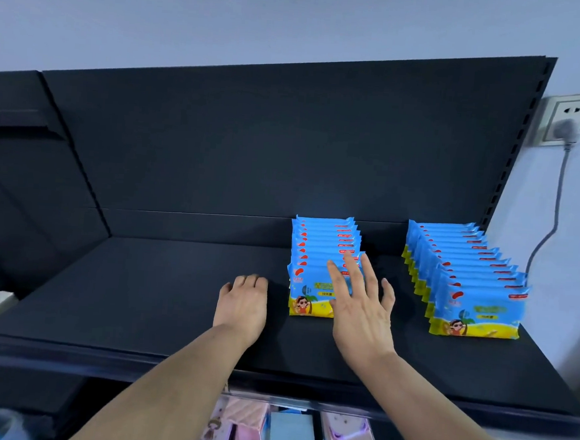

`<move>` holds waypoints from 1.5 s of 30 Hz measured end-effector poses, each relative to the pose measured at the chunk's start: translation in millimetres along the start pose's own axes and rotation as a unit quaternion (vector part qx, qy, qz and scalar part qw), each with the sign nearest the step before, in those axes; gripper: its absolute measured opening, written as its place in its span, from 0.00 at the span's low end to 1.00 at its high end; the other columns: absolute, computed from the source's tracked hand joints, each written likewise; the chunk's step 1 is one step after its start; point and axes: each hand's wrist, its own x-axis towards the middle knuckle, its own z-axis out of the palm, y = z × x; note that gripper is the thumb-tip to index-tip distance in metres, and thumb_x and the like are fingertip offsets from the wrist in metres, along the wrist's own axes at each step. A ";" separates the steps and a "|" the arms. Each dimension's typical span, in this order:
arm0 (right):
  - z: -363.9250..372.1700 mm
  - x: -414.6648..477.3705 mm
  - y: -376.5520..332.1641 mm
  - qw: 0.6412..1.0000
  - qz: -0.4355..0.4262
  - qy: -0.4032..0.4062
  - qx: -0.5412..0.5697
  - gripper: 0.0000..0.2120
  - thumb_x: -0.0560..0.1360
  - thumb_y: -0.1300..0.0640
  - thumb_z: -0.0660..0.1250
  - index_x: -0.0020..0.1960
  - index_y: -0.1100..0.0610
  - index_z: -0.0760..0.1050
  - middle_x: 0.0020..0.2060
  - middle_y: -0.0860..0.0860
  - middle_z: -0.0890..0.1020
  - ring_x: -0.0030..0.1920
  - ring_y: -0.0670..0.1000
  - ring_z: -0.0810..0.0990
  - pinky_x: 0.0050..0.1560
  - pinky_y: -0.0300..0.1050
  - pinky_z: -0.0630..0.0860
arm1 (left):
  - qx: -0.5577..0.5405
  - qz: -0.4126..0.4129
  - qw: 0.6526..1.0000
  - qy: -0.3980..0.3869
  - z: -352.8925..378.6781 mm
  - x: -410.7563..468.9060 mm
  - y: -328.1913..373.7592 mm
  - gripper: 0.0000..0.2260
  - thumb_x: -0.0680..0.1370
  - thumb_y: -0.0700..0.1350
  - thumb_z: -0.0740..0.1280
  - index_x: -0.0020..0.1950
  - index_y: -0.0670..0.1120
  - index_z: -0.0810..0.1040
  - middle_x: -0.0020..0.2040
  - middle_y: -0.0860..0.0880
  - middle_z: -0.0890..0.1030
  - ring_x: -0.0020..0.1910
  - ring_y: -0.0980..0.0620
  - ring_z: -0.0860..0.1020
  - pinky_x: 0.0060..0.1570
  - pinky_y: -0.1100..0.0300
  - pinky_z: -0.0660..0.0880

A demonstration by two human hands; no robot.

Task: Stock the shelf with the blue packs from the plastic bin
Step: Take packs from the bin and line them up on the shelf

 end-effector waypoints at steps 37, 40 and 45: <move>-25.0 -95.0 -339.9 0.923 -0.295 -0.070 0.238 0.18 0.66 0.57 0.75 0.54 0.49 0.76 0.47 0.47 0.79 0.46 0.53 0.78 0.42 0.49 0.75 | -0.012 -0.274 0.961 -0.022 -36.1 -258.3 -267.4 0.18 0.75 0.37 0.59 0.64 0.48 0.70 0.63 0.48 0.73 0.64 0.45 0.67 0.59 0.51 0.69; -22.2 -120.8 -397.6 0.911 -0.322 -0.103 0.236 0.17 0.66 0.58 0.74 0.53 0.49 0.76 0.46 0.47 0.79 0.46 0.54 0.78 0.41 0.50 0.74 | -0.004 -0.317 0.947 -0.054 -32.3 -307.1 -327.0 0.19 0.76 0.36 0.59 0.66 0.47 0.70 0.64 0.47 0.73 0.66 0.45 0.67 0.60 0.51 0.68; -13.4 -156.6 -474.1 0.895 -0.342 -0.189 0.213 0.16 0.72 0.57 0.67 0.58 0.47 0.74 0.53 0.47 0.76 0.54 0.53 0.75 0.49 0.50 0.72 | -0.022 -0.380 0.920 -0.096 -22.9 -379.2 -411.3 0.20 0.74 0.35 0.59 0.66 0.46 0.71 0.65 0.45 0.73 0.66 0.44 0.67 0.59 0.50 0.71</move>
